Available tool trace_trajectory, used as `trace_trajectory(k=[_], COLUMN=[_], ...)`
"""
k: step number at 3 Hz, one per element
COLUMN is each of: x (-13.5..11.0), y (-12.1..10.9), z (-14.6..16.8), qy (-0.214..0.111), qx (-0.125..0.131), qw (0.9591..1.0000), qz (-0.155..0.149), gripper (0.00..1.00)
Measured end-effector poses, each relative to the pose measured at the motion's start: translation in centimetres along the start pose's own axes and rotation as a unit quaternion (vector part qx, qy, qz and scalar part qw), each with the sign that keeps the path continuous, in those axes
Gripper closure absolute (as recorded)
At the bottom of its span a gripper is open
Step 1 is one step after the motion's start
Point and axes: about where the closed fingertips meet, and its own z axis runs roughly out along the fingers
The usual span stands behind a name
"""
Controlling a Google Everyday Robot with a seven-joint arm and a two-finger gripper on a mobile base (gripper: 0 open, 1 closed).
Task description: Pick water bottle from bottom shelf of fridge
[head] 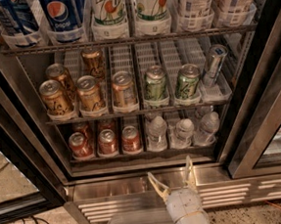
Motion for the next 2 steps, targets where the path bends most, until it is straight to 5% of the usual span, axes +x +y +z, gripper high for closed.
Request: trace_trajectory(k=[2], x=[1.4], y=[-2.3], z=[2.5], qy=[0.019], qx=[0.034], qw=[0.9992], qz=[0.006], gripper=[0.26])
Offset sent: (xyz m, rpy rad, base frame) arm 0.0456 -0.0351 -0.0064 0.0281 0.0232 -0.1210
